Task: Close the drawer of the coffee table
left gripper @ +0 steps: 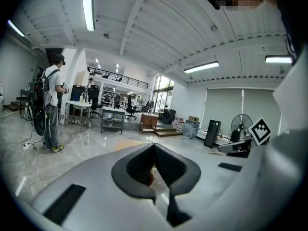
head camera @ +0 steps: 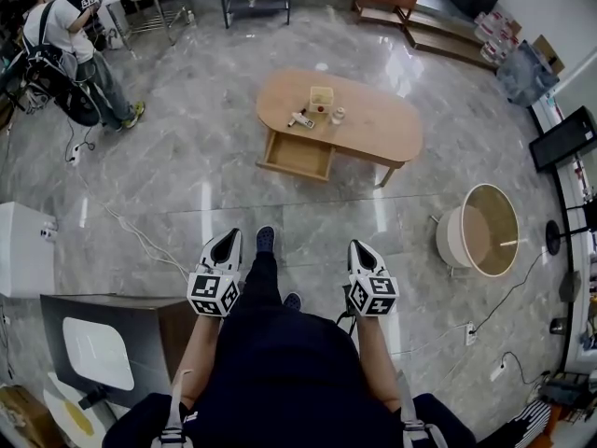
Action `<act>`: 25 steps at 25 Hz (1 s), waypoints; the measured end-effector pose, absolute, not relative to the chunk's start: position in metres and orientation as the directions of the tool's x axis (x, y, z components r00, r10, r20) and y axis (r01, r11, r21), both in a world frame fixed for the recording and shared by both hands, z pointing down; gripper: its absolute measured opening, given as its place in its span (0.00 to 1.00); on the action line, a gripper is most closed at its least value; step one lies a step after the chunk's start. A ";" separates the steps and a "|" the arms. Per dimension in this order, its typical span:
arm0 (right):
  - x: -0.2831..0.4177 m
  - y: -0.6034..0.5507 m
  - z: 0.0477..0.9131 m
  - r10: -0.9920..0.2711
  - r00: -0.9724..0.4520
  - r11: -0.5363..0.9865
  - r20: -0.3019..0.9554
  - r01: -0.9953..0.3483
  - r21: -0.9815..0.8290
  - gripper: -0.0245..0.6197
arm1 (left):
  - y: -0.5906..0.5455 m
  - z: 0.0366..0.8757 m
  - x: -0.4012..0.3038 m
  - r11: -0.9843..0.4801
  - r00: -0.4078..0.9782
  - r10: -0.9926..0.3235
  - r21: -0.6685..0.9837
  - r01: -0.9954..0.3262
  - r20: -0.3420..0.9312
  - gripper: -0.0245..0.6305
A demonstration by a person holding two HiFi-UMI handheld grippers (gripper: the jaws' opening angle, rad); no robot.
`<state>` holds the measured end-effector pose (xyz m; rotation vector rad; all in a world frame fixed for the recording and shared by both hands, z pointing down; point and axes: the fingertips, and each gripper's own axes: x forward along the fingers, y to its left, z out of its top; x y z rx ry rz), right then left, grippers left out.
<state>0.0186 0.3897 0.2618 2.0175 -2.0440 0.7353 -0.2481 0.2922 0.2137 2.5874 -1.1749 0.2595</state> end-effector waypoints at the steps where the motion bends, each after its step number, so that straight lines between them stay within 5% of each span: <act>1: 0.020 0.387 0.263 -0.888 -0.061 -0.048 0.457 -0.974 -0.223 0.08 | 0.289 0.214 -0.248 -0.628 0.653 -0.705 0.185 -0.756 0.277 0.07; 25: 0.033 0.295 0.272 -0.859 -0.069 -0.038 0.507 -0.980 -0.196 0.08 | 0.197 0.229 -0.229 -0.625 0.651 -0.688 0.194 -0.756 0.321 0.07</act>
